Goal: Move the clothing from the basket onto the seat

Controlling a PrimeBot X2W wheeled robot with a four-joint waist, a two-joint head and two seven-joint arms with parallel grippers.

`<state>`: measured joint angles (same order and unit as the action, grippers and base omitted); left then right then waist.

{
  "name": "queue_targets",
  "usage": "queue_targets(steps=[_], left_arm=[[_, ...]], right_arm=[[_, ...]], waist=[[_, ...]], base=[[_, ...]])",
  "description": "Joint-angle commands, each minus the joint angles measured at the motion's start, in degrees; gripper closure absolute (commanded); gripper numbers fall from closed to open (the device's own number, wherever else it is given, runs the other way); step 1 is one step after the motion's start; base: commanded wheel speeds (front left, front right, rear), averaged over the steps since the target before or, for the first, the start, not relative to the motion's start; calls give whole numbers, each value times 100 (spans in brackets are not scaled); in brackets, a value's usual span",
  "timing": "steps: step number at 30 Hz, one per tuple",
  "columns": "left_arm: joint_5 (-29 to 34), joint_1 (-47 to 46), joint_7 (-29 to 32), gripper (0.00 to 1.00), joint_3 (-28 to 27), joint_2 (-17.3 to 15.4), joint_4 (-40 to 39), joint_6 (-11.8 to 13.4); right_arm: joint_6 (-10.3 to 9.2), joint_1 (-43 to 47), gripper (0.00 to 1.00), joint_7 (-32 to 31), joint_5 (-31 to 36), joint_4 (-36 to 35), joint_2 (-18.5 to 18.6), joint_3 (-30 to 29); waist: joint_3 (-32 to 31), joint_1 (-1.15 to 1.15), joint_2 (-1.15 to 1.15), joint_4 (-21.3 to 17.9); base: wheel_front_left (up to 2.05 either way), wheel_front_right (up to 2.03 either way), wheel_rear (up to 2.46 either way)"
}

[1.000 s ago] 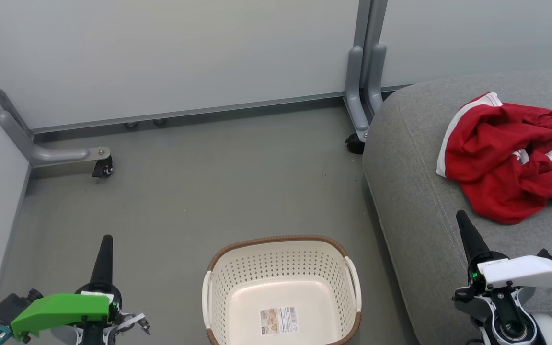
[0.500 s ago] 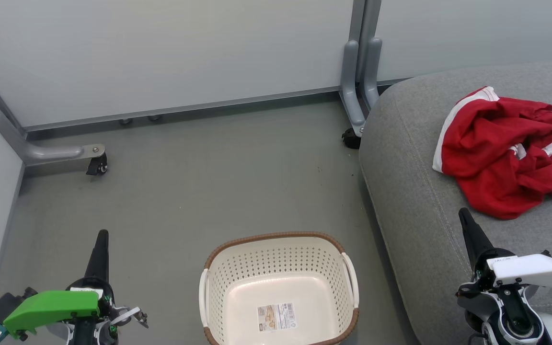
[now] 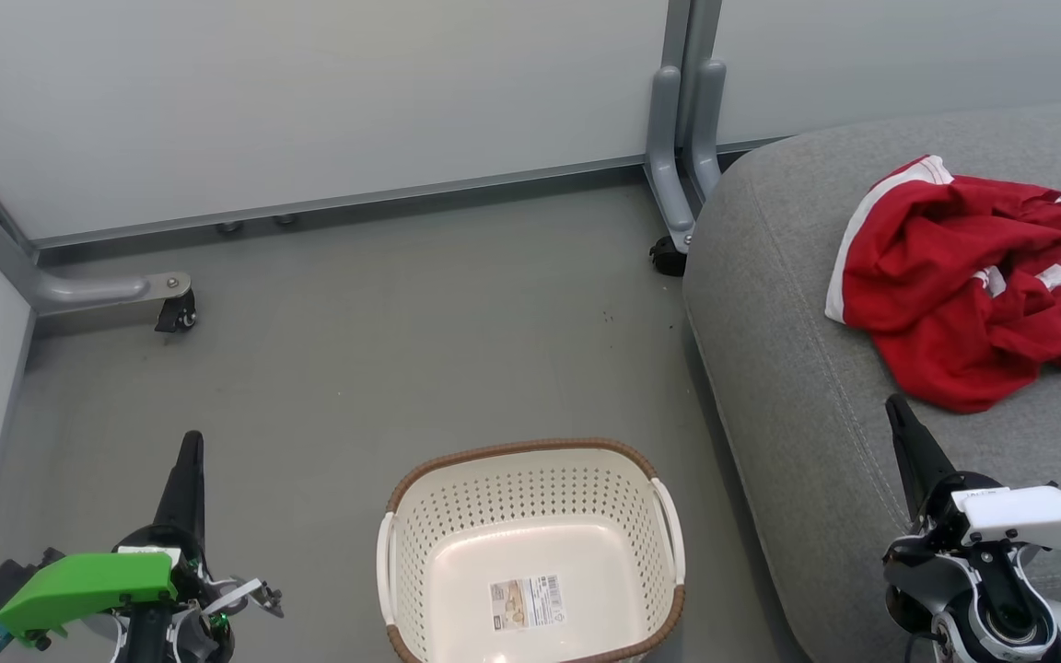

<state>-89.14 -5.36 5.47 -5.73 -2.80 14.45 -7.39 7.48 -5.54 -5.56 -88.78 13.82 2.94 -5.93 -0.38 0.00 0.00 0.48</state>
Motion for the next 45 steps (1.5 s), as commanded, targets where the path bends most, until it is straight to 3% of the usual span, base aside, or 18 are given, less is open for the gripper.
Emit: queue_targets(steps=[1, 9, 45], left_arm=[[-107, -106, 40, 100, -45, -39, -39, -17], [-357, -129, 110, 100, -88, -39, -52, -18], [-333, -115, 124, 100, -91, -28, -47, -18]], right_arm=[[2, -87, 100, -43, -117, 10, 2, -28], [2, -86, 100, -124, -383, 31, -7, -84], [2, -83, 100, -123, -374, 28, -5, -79]], waist=[[10, 0, 0, -9], [54, 0, 0, -47], [56, 0, 0, -48]], base=[[0, 0, 0], [0, 0, 0], [0, 0, 0]])
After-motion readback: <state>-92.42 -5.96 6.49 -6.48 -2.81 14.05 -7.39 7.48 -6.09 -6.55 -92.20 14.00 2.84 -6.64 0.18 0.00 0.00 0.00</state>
